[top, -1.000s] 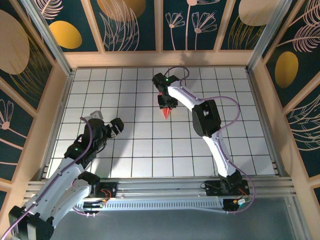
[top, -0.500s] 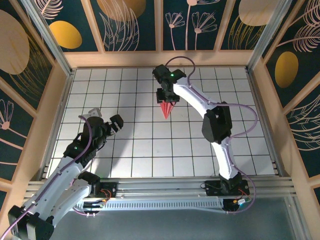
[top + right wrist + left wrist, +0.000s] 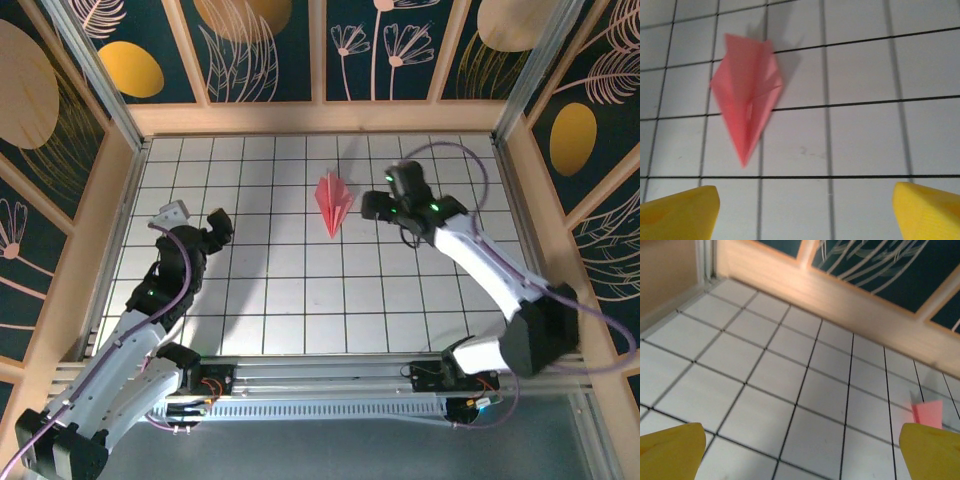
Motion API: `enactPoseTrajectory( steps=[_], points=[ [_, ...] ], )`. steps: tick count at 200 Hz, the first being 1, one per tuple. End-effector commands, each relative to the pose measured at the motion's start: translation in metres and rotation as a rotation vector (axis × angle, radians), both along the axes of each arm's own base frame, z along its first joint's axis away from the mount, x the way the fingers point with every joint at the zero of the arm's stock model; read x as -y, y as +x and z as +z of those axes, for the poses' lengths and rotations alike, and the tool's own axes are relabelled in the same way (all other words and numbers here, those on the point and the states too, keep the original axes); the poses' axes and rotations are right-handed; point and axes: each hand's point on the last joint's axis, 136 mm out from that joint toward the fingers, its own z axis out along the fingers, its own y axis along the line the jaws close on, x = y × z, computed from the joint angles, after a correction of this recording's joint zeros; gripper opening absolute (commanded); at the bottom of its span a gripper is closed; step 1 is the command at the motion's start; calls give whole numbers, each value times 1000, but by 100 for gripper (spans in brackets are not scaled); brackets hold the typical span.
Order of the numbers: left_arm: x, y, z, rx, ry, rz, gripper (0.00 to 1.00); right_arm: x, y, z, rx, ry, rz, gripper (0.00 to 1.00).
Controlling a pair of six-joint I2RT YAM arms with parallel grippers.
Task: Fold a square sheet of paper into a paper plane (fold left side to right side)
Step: Reset both arms
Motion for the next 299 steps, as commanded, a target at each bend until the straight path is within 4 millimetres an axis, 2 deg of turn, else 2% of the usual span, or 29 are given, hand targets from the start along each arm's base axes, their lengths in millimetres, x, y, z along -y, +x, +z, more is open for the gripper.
enactPoseTrajectory(
  steps=[1,28,53,80,98,124,154,176,217,278,296,299],
  points=[
    [-23,3,25,130,134,105,99,34,7,33,229,74,-97,97],
    [-43,3,26,175,192,213,99,86,-8,39,387,58,-195,99],
    [-49,10,21,156,244,236,99,126,-17,26,458,38,-284,99],
    [-49,22,12,114,282,223,99,154,-19,-7,438,54,-343,99],
    [-50,25,7,104,305,222,99,164,-18,-30,423,56,-360,99],
    [-55,25,-4,95,341,231,99,163,-17,-49,483,36,-326,99],
    [-54,26,-17,70,341,204,99,165,-7,-42,547,7,-299,99],
    [-54,24,-22,67,337,197,99,162,-2,-49,565,-16,-263,99],
    [-53,24,-32,54,363,178,99,159,-5,-53,686,-9,-231,99],
    [-55,30,-54,51,378,137,99,147,16,-45,773,-79,-105,99],
    [-60,32,-64,57,356,133,99,148,14,-62,772,-62,-95,99],
    [-61,33,-66,57,354,133,99,148,14,-59,796,-60,-96,99]
  ],
)
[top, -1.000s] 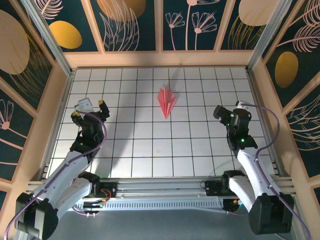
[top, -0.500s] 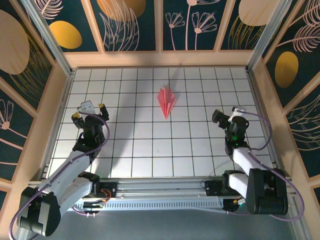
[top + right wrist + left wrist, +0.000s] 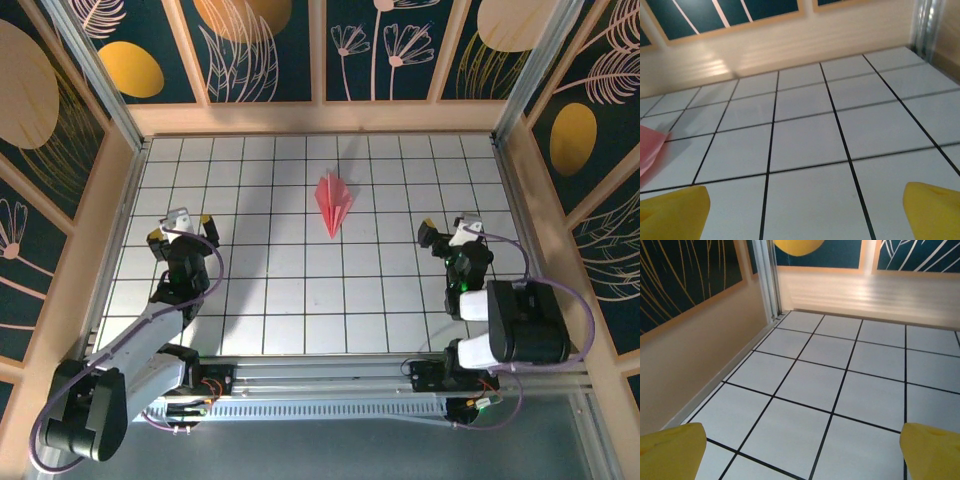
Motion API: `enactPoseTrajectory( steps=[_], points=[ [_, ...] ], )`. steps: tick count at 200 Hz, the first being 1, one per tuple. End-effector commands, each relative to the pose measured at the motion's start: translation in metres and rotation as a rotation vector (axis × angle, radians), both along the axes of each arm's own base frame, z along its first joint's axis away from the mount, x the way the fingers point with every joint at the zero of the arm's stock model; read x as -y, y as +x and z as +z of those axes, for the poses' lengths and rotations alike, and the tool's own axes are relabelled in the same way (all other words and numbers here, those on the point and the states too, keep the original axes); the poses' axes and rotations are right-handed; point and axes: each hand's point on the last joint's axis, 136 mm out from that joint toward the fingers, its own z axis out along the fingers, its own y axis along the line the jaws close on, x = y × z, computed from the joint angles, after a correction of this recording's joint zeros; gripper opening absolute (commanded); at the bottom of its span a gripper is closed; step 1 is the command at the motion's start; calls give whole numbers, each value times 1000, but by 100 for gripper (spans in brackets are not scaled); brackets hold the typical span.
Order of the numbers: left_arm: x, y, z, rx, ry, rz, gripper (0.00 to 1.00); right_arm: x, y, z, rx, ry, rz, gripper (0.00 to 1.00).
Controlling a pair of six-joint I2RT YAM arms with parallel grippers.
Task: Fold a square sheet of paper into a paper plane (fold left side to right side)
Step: Reset both arms
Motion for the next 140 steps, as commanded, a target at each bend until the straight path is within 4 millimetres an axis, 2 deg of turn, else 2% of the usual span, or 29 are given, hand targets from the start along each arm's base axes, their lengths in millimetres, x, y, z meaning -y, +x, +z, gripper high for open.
enactPoseTrajectory(
  steps=[1,35,79,106,117,140],
  points=[
    [-2,6,0,59,-27,-28,99,-1,3,22,158,-43,34,99],
    [-2,8,-10,79,-10,-51,99,17,16,10,70,3,-43,99],
    [12,19,-9,186,-18,-142,99,15,16,12,83,-16,-58,99],
    [20,29,-8,177,50,-202,99,14,17,12,82,-24,-56,99],
    [16,26,-6,206,53,-203,99,12,17,12,82,-35,-55,99],
    [-4,19,-13,266,-4,-156,99,11,17,12,81,-42,-60,99]
  ],
)
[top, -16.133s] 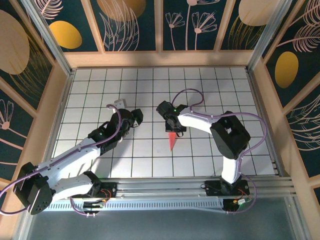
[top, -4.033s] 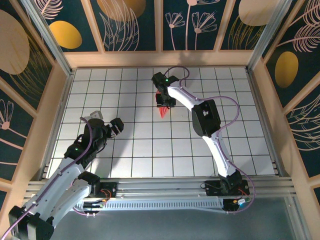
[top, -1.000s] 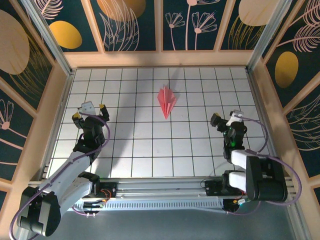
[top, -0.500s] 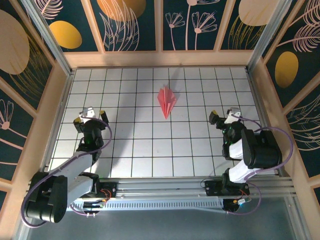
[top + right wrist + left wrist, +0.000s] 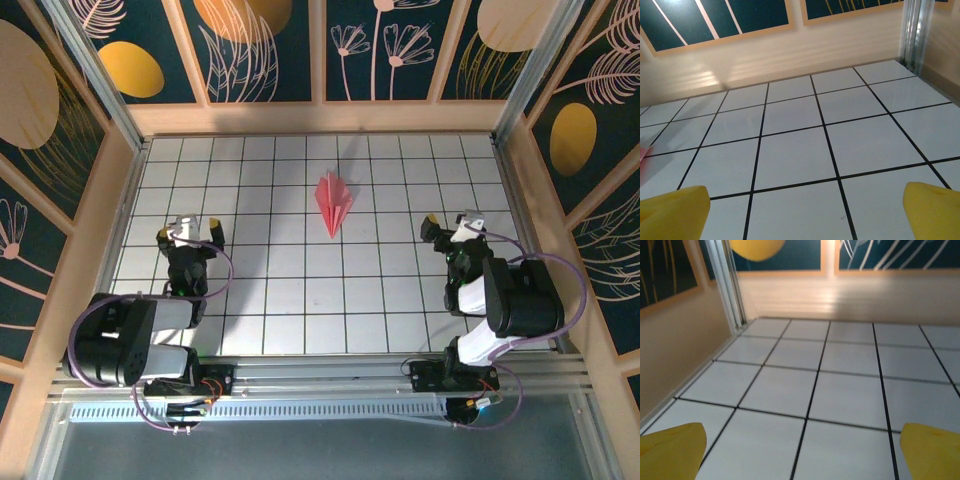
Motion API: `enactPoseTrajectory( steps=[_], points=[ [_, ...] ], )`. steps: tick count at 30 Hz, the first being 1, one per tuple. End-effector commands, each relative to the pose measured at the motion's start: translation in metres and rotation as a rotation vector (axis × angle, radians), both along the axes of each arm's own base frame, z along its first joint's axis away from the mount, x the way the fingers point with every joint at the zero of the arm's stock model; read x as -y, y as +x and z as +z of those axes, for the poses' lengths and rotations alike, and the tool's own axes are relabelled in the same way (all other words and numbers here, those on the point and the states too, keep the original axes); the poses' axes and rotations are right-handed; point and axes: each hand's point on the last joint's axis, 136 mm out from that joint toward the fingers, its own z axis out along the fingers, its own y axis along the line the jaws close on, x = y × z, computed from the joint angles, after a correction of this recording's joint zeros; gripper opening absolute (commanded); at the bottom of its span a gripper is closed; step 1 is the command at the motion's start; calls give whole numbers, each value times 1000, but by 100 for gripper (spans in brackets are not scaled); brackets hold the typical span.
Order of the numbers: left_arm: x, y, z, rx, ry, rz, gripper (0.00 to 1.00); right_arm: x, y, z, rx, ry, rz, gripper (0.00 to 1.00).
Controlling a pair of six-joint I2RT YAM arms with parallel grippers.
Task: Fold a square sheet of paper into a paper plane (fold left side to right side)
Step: Reset both arms
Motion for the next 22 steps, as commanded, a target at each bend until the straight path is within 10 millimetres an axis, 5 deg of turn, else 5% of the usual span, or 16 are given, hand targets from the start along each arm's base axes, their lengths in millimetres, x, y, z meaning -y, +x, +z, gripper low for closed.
enactPoseTrajectory(
  steps=[1,8,22],
  points=[
    [-10,-4,19,148,-41,-4,99,2,3,13,48,-30,-24,99],
    [-21,24,1,37,-70,44,99,2,4,13,46,-32,-24,99],
    [-25,22,1,45,-83,46,99,2,6,11,37,-34,-28,99]
  ],
)
